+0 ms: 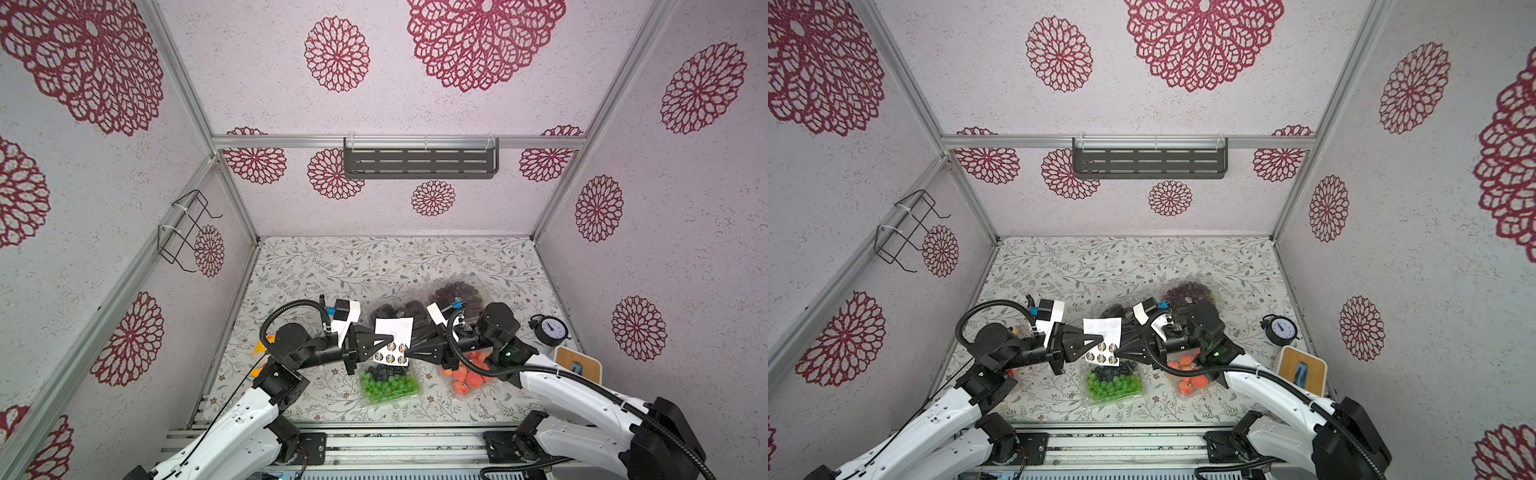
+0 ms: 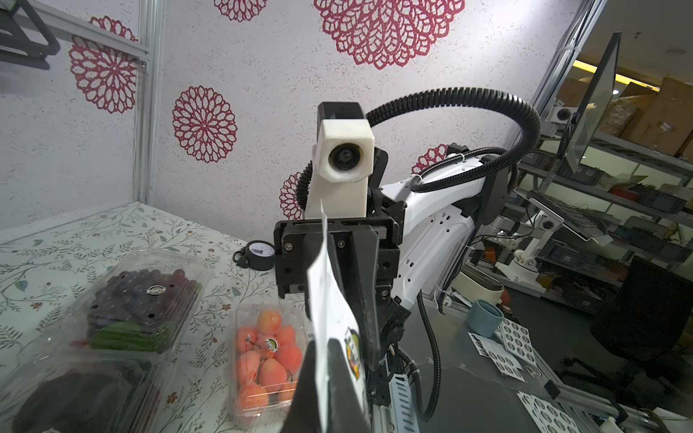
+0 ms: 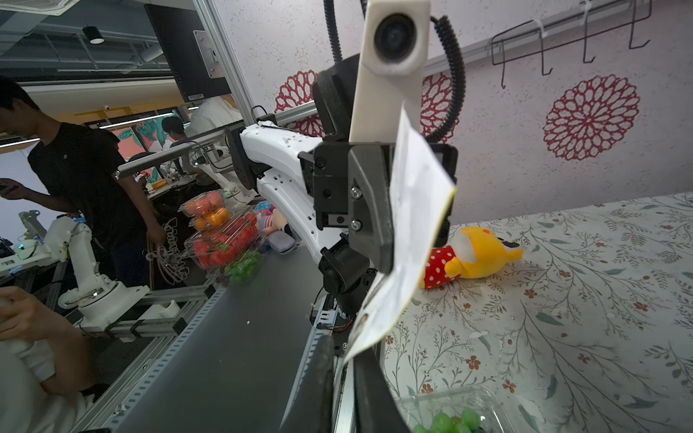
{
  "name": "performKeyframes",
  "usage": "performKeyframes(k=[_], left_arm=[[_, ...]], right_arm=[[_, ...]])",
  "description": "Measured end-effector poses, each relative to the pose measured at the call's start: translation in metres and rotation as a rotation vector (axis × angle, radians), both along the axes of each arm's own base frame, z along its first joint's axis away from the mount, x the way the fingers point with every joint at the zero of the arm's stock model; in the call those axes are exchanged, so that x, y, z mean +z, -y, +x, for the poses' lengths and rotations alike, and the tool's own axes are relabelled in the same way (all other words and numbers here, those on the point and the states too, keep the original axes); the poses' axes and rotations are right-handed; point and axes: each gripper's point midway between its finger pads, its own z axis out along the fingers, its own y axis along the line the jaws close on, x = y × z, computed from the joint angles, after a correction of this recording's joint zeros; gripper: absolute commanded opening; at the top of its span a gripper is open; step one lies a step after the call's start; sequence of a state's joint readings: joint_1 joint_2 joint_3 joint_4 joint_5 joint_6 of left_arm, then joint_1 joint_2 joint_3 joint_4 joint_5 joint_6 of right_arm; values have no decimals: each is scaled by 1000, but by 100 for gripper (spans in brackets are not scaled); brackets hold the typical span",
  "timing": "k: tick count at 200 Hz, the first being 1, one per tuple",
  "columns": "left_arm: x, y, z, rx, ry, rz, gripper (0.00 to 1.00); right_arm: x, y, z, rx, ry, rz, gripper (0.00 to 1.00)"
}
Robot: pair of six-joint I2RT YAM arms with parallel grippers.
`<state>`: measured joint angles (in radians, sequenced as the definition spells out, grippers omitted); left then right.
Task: Label fruit boxes
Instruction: Pick up the label sticker from the center of the board, then adjust the label sticker.
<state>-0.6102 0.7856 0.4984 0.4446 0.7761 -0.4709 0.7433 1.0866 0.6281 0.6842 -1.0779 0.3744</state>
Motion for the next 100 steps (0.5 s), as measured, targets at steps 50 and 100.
performKeyframes(k=[50, 100], left_arm=[[2, 1, -1, -7, 2, -8, 0], [6, 1, -5, -30, 7, -22, 0]], right_arm=[[-9, -7, 7, 0, -32, -27, 16], [-8, -7, 8, -1, -31, -27, 10]])
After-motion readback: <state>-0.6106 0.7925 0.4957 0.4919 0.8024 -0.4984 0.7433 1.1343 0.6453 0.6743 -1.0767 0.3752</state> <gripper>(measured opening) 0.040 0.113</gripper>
